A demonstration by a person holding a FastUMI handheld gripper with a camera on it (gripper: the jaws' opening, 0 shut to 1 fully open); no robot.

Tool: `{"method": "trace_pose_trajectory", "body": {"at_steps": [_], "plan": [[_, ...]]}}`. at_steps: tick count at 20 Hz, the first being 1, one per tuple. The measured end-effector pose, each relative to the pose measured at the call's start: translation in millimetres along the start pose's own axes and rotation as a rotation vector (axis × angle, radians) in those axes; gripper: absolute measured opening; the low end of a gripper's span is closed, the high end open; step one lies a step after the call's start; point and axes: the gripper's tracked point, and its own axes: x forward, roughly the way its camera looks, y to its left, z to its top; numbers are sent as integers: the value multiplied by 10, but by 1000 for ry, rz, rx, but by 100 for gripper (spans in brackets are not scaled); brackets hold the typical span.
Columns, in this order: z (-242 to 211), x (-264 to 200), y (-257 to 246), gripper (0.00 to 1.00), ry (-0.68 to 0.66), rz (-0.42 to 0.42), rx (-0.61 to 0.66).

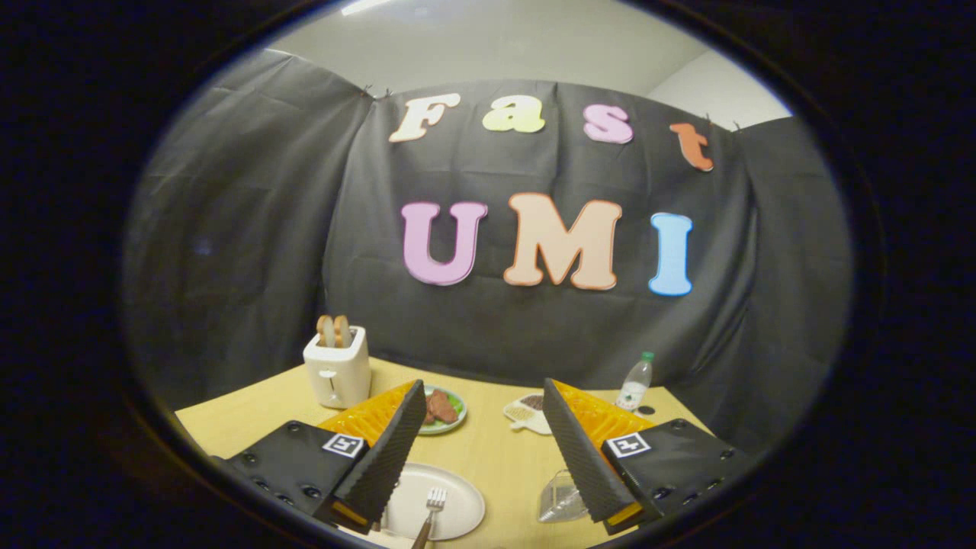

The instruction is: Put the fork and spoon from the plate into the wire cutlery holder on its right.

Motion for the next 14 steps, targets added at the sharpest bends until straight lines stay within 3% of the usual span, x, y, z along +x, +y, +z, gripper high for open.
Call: {"method": "trace_pose_trajectory", "body": {"at_steps": [14], "plan": [[-1552,119,415,99,389,104,-70]]}}
